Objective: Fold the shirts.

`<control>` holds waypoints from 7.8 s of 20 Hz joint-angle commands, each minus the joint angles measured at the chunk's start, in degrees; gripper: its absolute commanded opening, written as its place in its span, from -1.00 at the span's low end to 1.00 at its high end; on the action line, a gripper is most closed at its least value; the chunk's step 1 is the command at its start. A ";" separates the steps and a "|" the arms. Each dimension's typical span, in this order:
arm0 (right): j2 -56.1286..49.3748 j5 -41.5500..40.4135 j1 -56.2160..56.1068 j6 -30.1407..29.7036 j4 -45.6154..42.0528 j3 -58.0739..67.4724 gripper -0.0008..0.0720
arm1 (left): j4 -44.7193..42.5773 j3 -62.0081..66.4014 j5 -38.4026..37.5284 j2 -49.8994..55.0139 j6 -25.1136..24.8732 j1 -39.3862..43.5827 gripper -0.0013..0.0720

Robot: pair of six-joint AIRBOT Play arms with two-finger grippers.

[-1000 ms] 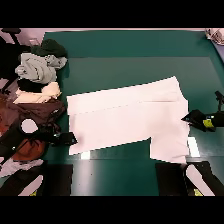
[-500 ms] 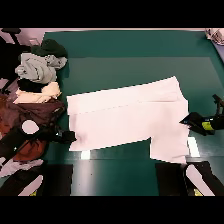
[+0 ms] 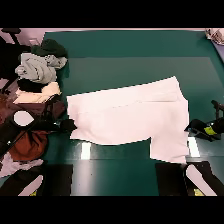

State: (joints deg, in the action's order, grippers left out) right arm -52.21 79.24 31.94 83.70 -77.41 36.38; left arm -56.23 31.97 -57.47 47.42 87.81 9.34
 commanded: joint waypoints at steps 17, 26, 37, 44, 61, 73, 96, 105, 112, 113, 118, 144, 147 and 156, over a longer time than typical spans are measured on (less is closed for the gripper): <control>-0.96 -4.76 3.96 -2.32 9.40 -11.98 0.63 | 1.20 0.72 1.64 -0.04 2.23 0.02 -0.90; 2.03 1.44 -0.42 -0.50 10.40 2.84 -0.91 | 3.89 1.03 1.75 -0.26 3.98 0.02 -0.90; 9.90 2.97 -3.30 2.43 12.55 13.92 -0.92 | 2.29 10.82 -4.81 -0.59 13.29 0.02 -0.90; -1.99 1.09 -3.30 1.73 19.47 26.60 -0.92 | 1.97 16.65 -6.95 -0.59 17.49 0.02 -0.90; -33.18 -5.51 -12.81 1.81 22.40 50.40 -0.92 | -20.96 19.21 9.42 9.77 38.16 0.02 -0.90; -53.13 1.20 -14.97 3.39 22.27 69.37 -0.92 | -24.00 19.17 16.57 21.92 43.43 0.02 -0.90; -54.99 3.67 -8.92 -6.03 22.47 66.29 0.95 | -23.47 33.62 7.56 25.31 21.18 1.22 0.01; -55.06 -2.05 -7.26 -18.69 25.40 52.48 0.99 | -13.73 43.32 2.99 34.05 12.83 3.04 0.00; -55.06 -7.56 -12.11 -22.91 33.00 45.53 0.92 | -13.77 50.99 2.78 44.52 9.11 9.66 -0.01; -55.06 -7.23 -13.25 -22.88 31.58 45.40 0.61 | -13.75 52.33 2.64 46.23 9.01 10.36 -0.02; -52.04 -5.55 -15.74 -22.64 30.77 45.42 -0.91 | -13.79 55.58 3.26 51.15 7.50 13.09 -0.02; -27.41 -15.19 -48.68 14.86 39.82 45.55 -0.92 | -10.12 56.89 8.74 56.85 3.30 22.53 -0.81; -29.40 -15.26 -48.59 14.93 40.13 45.55 -0.92 | -10.93 60.02 4.61 53.29 5.31 21.00 -0.81; -34.73 -33.99 -59.28 17.94 40.41 45.55 -0.91 | -31.91 62.66 -17.66 27.32 12.68 3.58 -0.81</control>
State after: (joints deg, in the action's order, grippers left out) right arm -84.71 54.22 -22.39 100.90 -36.99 81.89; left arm -80.14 94.28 -67.66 82.46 97.30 18.13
